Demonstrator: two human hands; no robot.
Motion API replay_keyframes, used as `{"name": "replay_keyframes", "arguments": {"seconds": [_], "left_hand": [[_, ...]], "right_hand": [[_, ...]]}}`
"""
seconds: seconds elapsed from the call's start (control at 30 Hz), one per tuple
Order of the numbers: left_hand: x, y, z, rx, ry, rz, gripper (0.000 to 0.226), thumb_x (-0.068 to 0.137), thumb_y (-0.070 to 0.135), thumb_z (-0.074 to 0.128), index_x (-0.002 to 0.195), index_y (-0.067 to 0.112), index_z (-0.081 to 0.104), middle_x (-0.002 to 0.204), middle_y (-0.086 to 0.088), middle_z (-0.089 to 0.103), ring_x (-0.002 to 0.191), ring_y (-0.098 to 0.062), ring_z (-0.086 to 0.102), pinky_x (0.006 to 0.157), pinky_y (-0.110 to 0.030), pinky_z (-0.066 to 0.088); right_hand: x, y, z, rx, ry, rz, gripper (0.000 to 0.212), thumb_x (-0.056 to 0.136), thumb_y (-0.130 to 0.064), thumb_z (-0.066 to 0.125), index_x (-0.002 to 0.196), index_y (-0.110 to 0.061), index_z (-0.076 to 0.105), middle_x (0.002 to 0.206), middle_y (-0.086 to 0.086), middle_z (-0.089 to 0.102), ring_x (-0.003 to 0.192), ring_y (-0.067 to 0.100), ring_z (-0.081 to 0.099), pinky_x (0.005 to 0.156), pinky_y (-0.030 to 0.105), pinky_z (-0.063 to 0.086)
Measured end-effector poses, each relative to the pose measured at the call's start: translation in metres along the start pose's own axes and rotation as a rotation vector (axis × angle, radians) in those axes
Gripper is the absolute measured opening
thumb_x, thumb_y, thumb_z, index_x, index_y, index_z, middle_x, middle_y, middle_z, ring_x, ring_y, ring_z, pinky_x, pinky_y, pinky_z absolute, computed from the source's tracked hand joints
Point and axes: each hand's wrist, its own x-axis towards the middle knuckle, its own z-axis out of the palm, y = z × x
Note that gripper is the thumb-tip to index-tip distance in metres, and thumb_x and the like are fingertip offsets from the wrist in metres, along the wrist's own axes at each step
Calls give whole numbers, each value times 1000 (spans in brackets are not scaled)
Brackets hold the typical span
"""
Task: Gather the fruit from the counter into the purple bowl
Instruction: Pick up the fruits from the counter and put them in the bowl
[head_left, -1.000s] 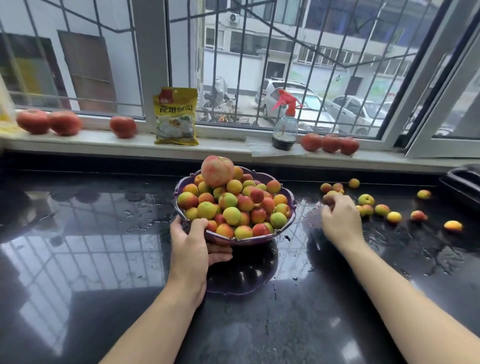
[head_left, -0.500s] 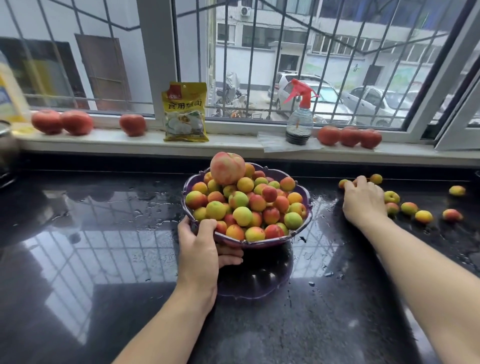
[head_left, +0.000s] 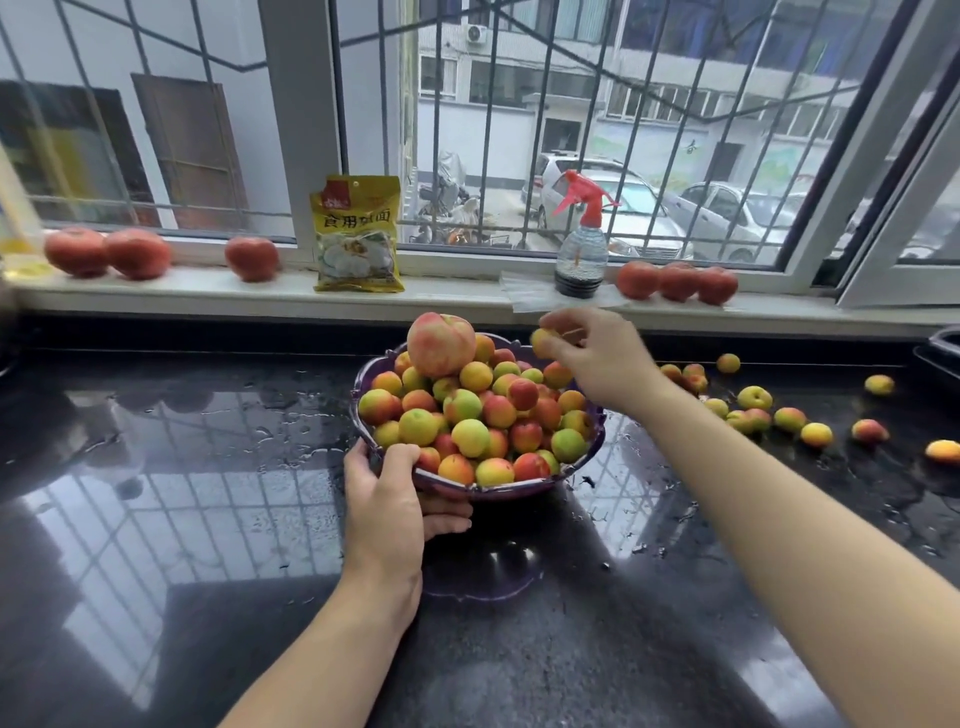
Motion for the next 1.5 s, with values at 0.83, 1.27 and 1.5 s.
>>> {"name": "replay_keyframes", "arguments": {"seconds": [0.83,1.27,1.5], "left_hand": [[4,-4,2,50,14,28,30,106,24,45,135,16,47,86,-15,69,56,-30,69,45,-32,55],[4,-4,2,31,18,40,20,106,22,46,125,18,51,82,-15,69,55,-30,68,42,-31,52],[5,-5,2,35,24,35,27,106,24,47,132,18,48,86,-16,70,56,-30,69,44,-31,52]], "right_hand": [[-26,118,-12,-606,73,332,41,92,-5,50,131,-12,57,135,14,47,114,42,56,89,43,45],[21,140,-17,-762,1,467,30,96,-15,53,124,-4,53,126,23,45,116,50,53,93,50,47],[-16,19,-28,193,157,191,21,97,-37,62,100,-18,71,94,-2,73,85,12,67,80,35,57]]}}
